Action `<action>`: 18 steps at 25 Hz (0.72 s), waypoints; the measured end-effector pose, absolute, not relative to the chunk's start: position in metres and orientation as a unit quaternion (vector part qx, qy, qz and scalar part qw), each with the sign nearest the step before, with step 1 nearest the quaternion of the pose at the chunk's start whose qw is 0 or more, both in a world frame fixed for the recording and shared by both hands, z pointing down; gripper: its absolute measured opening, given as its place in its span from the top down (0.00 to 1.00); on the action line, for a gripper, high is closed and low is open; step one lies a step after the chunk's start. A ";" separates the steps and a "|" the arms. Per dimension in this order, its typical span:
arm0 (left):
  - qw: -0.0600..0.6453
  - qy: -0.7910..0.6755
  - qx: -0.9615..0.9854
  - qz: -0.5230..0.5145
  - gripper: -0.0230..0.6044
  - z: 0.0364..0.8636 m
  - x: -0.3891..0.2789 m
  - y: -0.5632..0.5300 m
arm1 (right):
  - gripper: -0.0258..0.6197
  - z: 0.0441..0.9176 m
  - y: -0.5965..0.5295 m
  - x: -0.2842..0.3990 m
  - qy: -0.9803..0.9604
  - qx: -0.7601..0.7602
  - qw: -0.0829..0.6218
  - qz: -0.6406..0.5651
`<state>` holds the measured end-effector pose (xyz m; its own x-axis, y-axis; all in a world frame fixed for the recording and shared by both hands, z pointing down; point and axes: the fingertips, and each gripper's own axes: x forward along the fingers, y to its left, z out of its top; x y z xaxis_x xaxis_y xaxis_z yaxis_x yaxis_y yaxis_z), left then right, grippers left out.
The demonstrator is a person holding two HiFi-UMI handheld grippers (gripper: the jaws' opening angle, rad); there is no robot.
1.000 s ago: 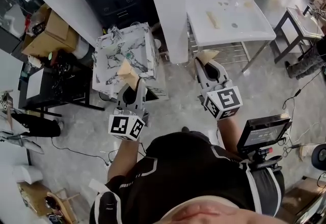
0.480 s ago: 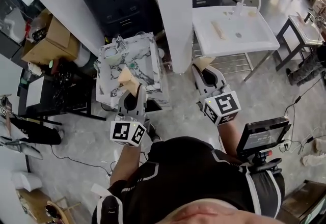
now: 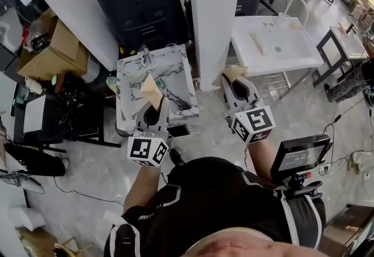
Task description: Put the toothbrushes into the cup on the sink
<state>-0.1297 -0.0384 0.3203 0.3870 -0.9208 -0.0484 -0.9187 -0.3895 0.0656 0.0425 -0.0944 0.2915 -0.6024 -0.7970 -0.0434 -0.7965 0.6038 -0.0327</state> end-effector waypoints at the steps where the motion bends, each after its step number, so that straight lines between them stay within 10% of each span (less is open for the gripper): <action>1: 0.012 -0.549 0.835 -0.039 0.92 0.320 -0.137 -0.043 | 0.90 0.291 -0.099 0.035 0.894 -0.447 0.025 -0.004; 18: 0.028 -0.540 0.840 -0.049 0.92 0.327 -0.248 -0.105 | 0.90 0.294 -0.149 -0.079 0.893 -0.450 0.012 0.001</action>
